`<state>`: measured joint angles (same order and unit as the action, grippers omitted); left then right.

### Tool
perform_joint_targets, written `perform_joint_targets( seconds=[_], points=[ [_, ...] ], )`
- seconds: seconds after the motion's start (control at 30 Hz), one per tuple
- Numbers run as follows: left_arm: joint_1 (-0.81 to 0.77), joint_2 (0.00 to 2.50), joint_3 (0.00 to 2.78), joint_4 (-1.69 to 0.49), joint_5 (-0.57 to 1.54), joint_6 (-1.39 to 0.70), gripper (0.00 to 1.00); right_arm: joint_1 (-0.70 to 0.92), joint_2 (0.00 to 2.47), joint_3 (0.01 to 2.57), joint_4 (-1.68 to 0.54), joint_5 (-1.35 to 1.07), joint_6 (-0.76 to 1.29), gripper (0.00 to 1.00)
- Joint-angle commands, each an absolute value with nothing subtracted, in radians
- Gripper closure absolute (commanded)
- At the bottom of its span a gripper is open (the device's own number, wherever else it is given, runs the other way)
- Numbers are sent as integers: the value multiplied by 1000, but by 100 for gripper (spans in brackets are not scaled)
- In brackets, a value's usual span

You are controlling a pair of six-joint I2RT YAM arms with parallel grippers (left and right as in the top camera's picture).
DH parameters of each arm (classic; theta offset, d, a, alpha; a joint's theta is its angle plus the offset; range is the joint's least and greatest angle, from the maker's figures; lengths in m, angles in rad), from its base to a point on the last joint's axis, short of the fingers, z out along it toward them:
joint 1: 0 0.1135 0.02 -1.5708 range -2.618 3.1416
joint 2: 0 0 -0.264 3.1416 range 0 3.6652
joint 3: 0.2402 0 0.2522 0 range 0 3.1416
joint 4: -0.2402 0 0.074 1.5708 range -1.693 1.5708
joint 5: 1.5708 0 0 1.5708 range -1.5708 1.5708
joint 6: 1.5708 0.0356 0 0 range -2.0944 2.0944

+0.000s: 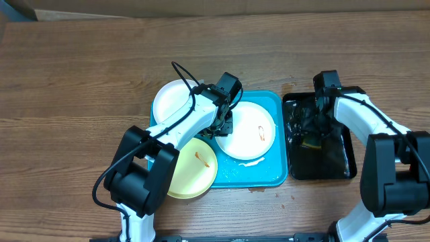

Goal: Clean dirty plates on tray and stack at the side
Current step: 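Dip and rub the held sponge in the water of the black tray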

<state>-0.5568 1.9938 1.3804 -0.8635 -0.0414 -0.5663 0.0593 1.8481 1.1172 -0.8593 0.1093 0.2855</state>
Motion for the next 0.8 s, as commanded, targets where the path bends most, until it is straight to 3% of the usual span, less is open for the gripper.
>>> perform_joint_targets(
  seconds=[0.0,0.13,0.2,0.4,0.77],
  points=[
    [-562,2001,1372,-862,-52,-553,67,56,1856,1134,-866,119,286,52],
    [-562,2001,1372,-863,-52,-553,67,56,1856,1135,-855,119,286,52],
    [-562,2001,1372,-863,-52,-553,67,56,1856,1135,-847,119,286,45],
    [-562,2001,1372,-862,-52,-553,67,56,1856,1161,-879,119,285,42],
    [-562,2001,1372,-863,-52,-553,67,56,1856,1174,-897,77,286,42]
  ],
)
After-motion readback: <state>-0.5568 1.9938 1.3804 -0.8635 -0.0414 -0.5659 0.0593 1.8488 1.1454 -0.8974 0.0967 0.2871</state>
